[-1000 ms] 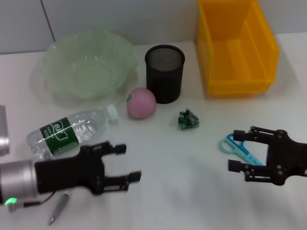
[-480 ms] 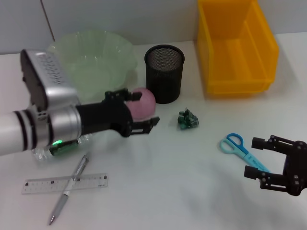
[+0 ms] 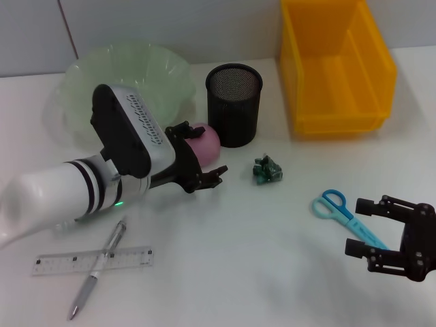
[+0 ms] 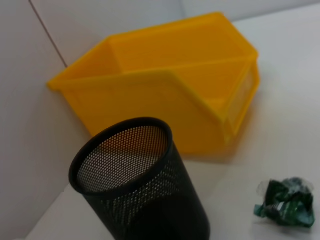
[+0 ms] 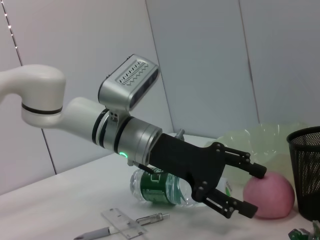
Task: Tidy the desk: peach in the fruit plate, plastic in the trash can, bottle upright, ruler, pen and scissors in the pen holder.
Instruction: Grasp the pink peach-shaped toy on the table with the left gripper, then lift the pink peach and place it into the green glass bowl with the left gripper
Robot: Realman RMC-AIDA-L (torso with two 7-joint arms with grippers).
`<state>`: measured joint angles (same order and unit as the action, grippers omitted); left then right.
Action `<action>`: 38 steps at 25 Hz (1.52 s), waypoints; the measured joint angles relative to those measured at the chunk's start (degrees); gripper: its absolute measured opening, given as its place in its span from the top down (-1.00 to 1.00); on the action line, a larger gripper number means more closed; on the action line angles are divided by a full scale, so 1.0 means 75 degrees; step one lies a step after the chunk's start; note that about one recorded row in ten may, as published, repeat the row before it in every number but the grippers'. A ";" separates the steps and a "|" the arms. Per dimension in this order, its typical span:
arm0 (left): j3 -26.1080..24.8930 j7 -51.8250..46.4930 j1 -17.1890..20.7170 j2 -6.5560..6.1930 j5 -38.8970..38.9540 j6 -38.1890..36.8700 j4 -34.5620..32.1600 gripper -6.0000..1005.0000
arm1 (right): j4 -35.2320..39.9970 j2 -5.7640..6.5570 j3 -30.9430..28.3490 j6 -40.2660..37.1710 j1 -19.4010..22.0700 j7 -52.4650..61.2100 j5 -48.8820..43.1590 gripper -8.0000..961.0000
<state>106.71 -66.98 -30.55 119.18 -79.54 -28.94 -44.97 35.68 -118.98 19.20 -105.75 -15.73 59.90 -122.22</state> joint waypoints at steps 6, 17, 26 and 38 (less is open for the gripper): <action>0.0411 0.0000 0.0065 0.0000 0.0095 0.0685 -0.0150 -0.64 | 0.0000 -0.0002 0.0017 -0.0070 0.0000 0.0024 0.0000 -0.65; 0.0935 0.0001 0.0074 -0.0001 0.0178 0.1658 -0.0219 -0.46 | -0.0027 -0.0003 0.0018 -0.0079 -0.0025 0.0041 -0.0030 -0.65; 0.1120 0.0001 0.0039 -0.0001 0.0281 0.2104 -0.0239 0.03 | -0.0137 0.0009 0.0018 -0.0015 -0.0053 0.0047 -0.0057 -0.65; 0.1275 0.0046 0.0142 -0.0001 0.0281 0.2123 -0.0504 0.47 | -0.0141 -0.0003 -0.0028 0.0004 -0.0036 0.0049 -0.0064 -0.65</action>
<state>116.26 -66.63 -29.48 119.17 -77.43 -13.02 -48.75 34.62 -119.00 18.99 -105.71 -16.00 60.27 -122.70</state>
